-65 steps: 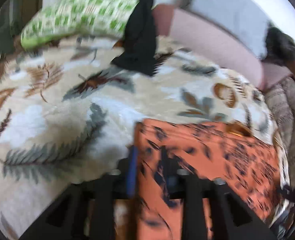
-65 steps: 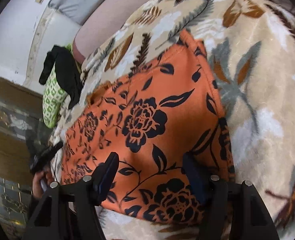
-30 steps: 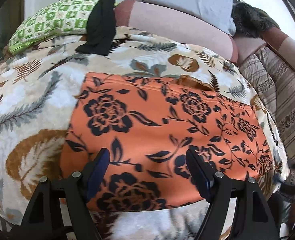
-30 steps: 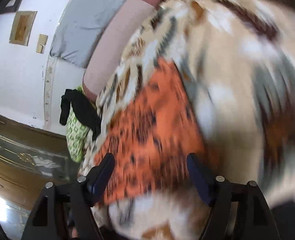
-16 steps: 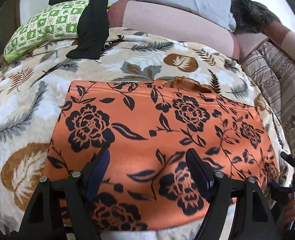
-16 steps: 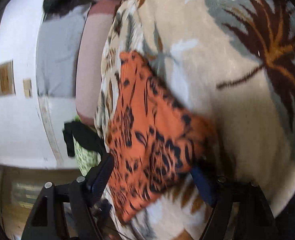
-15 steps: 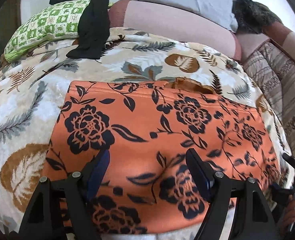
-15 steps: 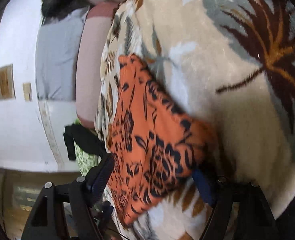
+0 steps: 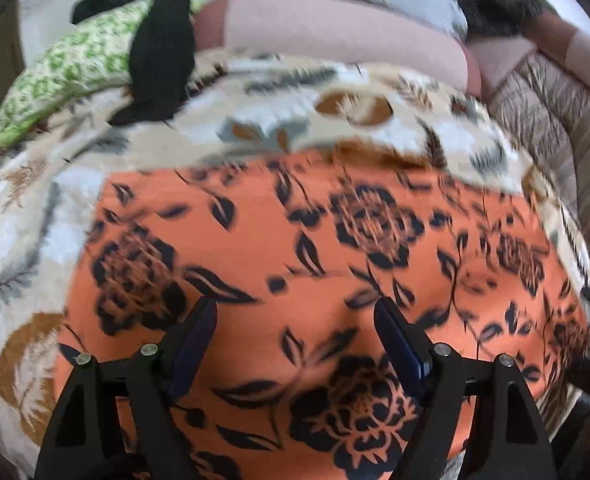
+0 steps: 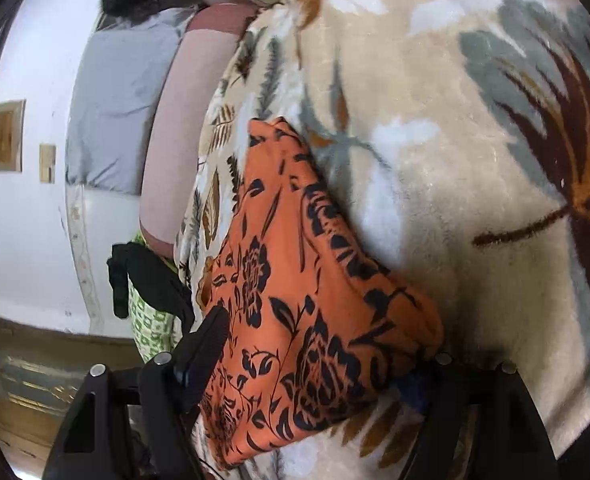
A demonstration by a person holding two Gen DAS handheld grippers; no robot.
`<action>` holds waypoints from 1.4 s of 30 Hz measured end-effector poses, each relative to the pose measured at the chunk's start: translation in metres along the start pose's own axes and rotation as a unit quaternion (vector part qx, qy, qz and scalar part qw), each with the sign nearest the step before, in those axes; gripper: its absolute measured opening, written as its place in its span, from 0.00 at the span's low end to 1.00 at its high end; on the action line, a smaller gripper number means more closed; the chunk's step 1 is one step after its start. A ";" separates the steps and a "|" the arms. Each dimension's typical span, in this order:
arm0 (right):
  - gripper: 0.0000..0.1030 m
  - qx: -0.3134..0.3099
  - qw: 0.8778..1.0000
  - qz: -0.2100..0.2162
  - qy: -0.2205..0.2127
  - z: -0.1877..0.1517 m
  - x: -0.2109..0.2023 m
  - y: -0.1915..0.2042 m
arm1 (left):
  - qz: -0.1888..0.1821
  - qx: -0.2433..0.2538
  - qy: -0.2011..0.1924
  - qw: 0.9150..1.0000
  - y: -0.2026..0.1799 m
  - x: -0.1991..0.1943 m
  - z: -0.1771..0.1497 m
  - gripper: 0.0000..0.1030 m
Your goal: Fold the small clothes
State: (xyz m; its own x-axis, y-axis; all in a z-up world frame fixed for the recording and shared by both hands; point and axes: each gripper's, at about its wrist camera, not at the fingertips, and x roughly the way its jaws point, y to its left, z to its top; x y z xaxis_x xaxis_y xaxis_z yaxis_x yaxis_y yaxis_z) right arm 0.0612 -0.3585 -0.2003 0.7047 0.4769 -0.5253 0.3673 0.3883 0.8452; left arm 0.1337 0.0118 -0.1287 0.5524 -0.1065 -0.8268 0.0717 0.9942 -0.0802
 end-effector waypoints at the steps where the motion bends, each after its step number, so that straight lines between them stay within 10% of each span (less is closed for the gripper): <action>1: 0.77 -0.002 1.000 0.004 0.001 0.000 -0.002 0.002 | -0.007 0.001 -0.011 1.000 -0.003 -0.004 -0.001 0.79; 20: 0.69 -0.073 0.996 -0.053 0.014 0.003 0.012 0.015 | 0.058 0.052 0.028 0.997 -0.024 0.028 0.001 0.85; 24: 0.39 -0.105 0.991 -0.083 0.019 0.004 0.015 0.023 | 0.057 0.040 0.041 0.997 -0.022 0.031 0.006 0.86; 42: 0.20 -0.147 0.981 -0.123 0.028 0.013 0.021 0.037 | 0.072 0.035 0.033 0.996 -0.007 0.035 -0.005 0.93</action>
State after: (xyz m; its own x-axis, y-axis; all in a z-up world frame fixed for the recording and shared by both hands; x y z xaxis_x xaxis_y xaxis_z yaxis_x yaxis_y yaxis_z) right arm 0.0970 -0.3442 -0.1792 0.5791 0.3803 -0.7211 0.3245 0.7039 0.6319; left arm 0.1486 0.0011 -0.1597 0.5049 0.0403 -0.8622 0.0549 0.9954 0.0786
